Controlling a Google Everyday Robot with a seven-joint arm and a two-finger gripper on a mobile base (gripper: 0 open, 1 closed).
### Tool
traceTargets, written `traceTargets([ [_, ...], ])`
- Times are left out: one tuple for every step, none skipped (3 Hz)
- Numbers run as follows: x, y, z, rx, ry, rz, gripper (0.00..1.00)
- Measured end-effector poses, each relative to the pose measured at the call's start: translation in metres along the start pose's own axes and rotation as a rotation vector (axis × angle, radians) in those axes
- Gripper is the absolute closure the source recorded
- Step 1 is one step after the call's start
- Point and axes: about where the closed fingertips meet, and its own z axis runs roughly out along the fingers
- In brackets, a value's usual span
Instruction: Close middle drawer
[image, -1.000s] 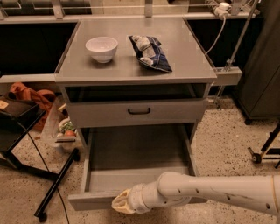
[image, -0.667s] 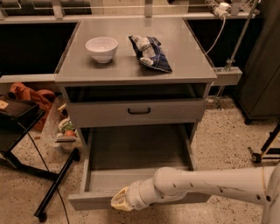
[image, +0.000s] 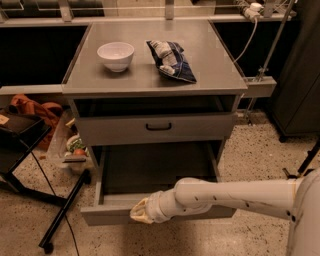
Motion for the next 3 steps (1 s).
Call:
traceTargets([
  [0.004, -0.022, -0.001, 0.016, 0.016, -0.001, 0.12],
  [0.009, -0.060, 0.009, 0.016, 0.039, 0.001, 0.00],
  [0.009, -0.059, 0.009, 0.017, 0.041, 0.003, 0.00],
])
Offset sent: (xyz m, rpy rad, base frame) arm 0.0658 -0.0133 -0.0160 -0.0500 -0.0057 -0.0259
